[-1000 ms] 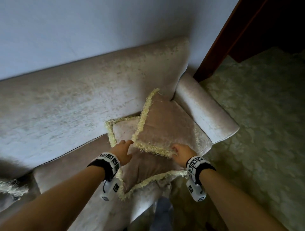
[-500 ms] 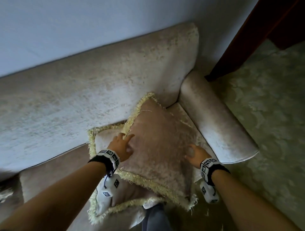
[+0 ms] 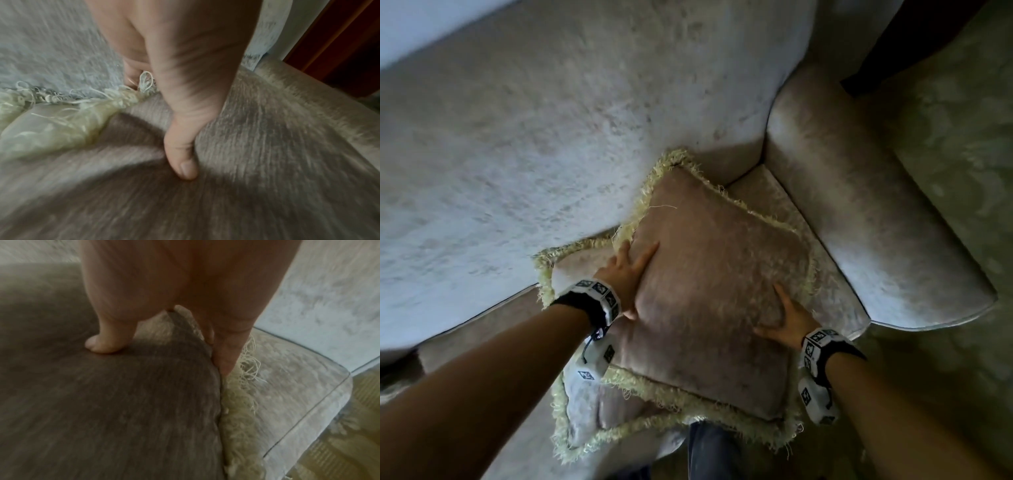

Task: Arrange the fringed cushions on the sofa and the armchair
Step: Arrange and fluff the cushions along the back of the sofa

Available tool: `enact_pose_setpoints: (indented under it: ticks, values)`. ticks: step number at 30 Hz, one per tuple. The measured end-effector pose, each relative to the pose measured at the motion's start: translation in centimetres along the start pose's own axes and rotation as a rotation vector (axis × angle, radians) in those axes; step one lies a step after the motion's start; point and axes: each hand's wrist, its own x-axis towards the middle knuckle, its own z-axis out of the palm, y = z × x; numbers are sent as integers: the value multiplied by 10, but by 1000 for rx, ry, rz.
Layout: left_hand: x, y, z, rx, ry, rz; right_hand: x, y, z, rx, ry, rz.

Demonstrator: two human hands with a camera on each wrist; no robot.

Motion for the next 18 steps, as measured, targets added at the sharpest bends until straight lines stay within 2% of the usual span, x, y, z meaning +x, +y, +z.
enact_pose_setpoints:
  ticks: [5, 10, 15, 18]
  values:
    - [26, 0, 13, -43, -72, -27, 9, 7, 14, 135, 48, 30]
    - [39, -10, 25, -95, -57, -7, 19, 8, 31, 193, 177, 109]
    - [30, -16, 26, -150, -54, 21, 15, 7, 31, 345, 185, 114]
    - [11, -23, 23, -217, 8, 53, -2, -2, 24, 364, 217, 93]
